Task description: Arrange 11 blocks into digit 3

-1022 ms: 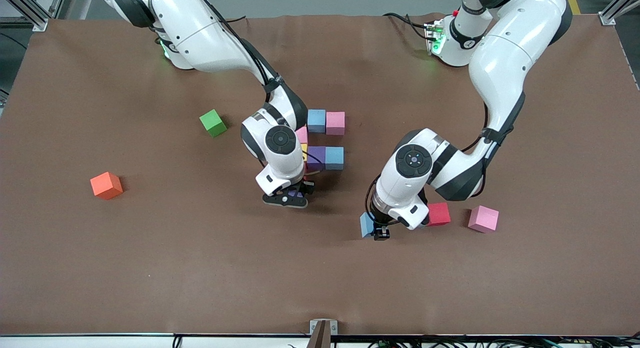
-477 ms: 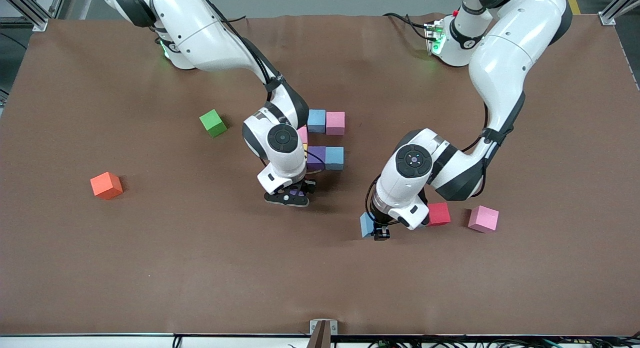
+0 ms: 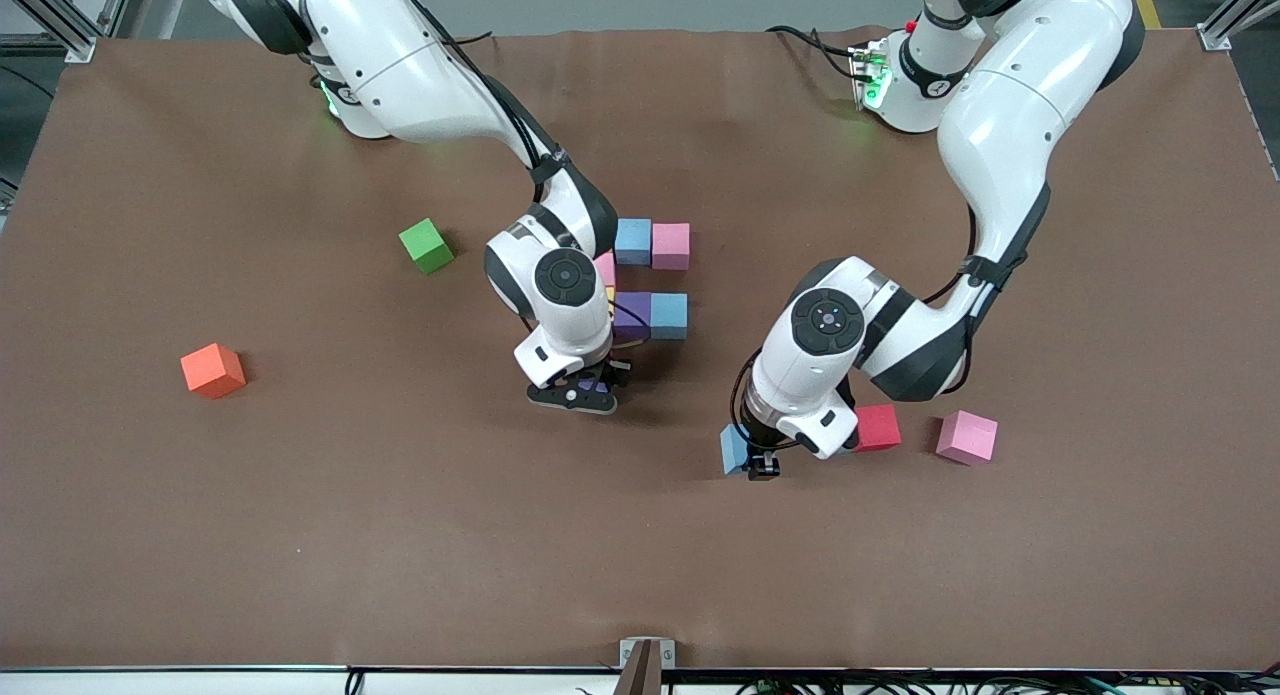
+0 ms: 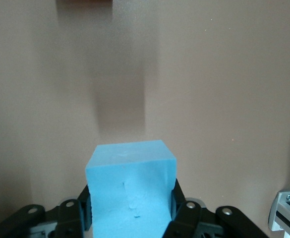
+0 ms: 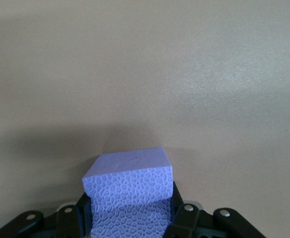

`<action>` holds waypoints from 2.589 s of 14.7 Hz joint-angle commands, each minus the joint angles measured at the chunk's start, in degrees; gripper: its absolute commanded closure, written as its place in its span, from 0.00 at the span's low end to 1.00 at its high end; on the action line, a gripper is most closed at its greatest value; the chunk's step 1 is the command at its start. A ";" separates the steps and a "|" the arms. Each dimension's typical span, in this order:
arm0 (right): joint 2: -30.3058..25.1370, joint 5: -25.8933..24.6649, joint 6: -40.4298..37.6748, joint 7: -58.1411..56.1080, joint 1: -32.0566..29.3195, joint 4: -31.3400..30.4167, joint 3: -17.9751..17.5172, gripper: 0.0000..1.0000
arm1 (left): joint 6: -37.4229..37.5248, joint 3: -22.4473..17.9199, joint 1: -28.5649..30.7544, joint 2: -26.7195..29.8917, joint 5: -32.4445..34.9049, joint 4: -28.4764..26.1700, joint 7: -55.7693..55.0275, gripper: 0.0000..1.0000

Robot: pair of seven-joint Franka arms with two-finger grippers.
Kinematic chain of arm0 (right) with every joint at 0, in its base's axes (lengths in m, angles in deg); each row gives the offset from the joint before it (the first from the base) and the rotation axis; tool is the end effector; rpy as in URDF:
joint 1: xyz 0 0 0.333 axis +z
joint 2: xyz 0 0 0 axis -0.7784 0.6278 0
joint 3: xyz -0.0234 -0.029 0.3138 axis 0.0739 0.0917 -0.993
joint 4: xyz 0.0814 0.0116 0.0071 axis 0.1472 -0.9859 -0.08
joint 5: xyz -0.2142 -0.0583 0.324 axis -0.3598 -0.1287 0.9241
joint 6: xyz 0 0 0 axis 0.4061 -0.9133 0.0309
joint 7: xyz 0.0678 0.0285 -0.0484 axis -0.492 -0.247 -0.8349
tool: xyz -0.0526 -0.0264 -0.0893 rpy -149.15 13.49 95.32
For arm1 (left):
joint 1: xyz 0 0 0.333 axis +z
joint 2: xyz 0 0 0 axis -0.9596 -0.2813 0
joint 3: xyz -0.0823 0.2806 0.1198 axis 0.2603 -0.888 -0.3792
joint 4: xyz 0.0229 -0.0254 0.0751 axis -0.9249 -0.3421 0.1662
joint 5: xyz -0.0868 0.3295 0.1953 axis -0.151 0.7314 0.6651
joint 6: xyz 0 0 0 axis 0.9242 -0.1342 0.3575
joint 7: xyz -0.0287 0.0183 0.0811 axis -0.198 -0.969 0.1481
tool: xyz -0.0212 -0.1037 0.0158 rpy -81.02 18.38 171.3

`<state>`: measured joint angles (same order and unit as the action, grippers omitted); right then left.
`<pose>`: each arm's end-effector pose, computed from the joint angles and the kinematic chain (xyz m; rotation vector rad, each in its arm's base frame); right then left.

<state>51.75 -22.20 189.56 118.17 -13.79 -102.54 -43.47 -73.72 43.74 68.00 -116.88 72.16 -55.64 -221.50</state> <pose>0.5706 0.4416 0.2101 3.1250 -0.2345 0.1342 0.6636 -0.3688 0.2944 2.0722 2.0828 0.0740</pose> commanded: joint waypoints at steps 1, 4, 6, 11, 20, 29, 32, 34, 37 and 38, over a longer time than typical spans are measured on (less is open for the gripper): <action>1.33 -0.06 -0.65 0.94 -0.22 0.51 0.13 0.97 | -0.16 -0.08 -0.05 0.21 0.32 0.29 -0.82 0.68; 1.33 -0.06 -0.65 3.22 -0.23 0.51 0.13 0.97 | -0.16 -0.08 -0.05 0.21 0.32 0.29 -0.82 0.68; 1.33 -0.06 -0.74 3.23 -0.23 0.51 0.13 0.97 | -0.16 -0.08 -0.05 0.12 0.41 0.29 -0.82 0.68; 1.33 -0.50 -0.74 2.88 -0.31 0.51 0.21 0.97 | -0.16 -0.08 -0.05 0.12 0.41 0.29 -0.82 0.68; 1.24 -0.76 -1.61 0.33 -0.58 0.60 0.30 0.97 | -0.16 -0.08 -0.05 0.12 0.41 0.29 -0.82 0.68; 1.24 -0.50 -1.62 0.94 -0.58 0.60 0.21 0.95 | -0.16 -0.08 -0.14 0.12 0.41 0.29 -0.82 0.68; 1.24 -0.41 -1.62 0.77 -0.58 0.69 0.21 0.89 | -0.16 -0.08 -0.14 0.12 0.32 0.29 -0.82 0.68; 1.33 -0.50 -1.62 0.59 -0.58 0.77 0.21 0.75 | -0.16 -0.08 -0.14 0.12 0.41 0.29 -0.82 0.68; 1.24 -0.41 -1.62 0.77 -0.49 0.95 0.21 0.00 | -0.16 -0.08 -0.14 0.12 0.41 0.29 -0.82 0.68; 1.16 -0.41 -1.62 0.68 -0.58 0.95 0.21 0.00 | -0.16 -0.08 -0.14 0.12 0.41 0.29 -0.82 0.68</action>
<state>52.20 -22.19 188.43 119.32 -13.91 -102.38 -43.05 -73.72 43.74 67.99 -116.88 72.16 -55.64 -221.50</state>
